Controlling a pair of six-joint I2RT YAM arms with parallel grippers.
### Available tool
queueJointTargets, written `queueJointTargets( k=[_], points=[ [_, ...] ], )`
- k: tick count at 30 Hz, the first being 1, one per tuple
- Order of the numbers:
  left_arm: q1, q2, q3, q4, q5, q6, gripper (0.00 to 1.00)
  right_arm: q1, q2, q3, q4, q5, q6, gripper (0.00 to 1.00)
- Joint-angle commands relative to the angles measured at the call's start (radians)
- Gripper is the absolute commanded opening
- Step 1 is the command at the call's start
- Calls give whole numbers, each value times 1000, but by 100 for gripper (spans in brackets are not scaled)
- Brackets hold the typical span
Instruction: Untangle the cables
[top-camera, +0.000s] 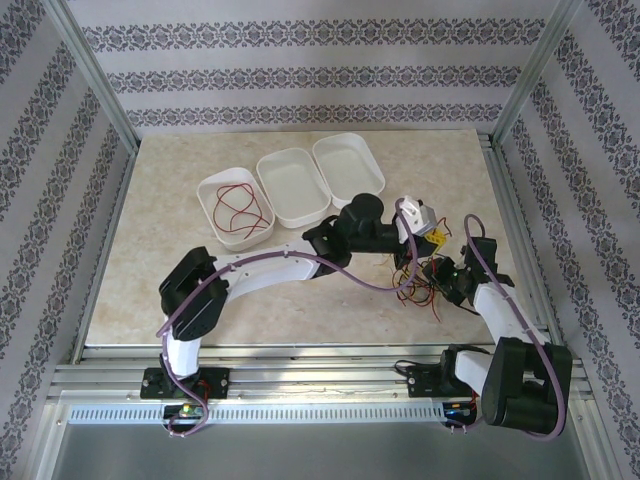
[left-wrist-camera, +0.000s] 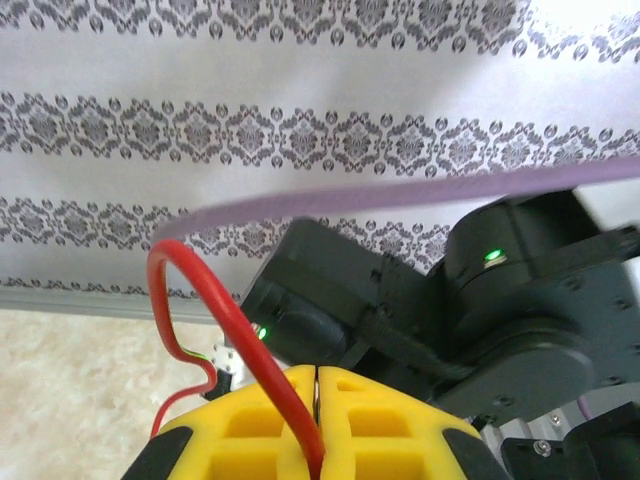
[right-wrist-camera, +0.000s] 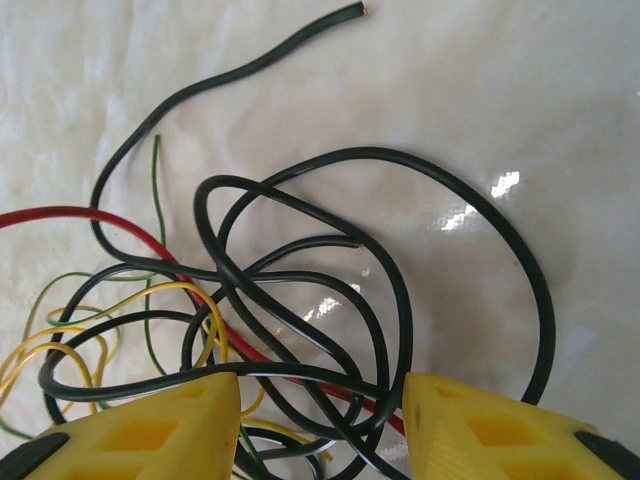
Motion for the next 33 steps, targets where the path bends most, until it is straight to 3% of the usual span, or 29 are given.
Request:
queueJointTargets(
  k=[1,11,22,33],
  points=[
    [13,-108,5,112,1,24,0,7,24,-9,-11,62,-19,47],
    [33,-158,19,160,6,31,0,6,35,-5,-15,79,-16,45],
    [143,-276,-61,2,-210,79,0,7,-18,11,-37,69,-20,46],
    [325,-446,-197,-265,-505,-41,0,7,-23,10,-41,73,-18,46]
  ],
)
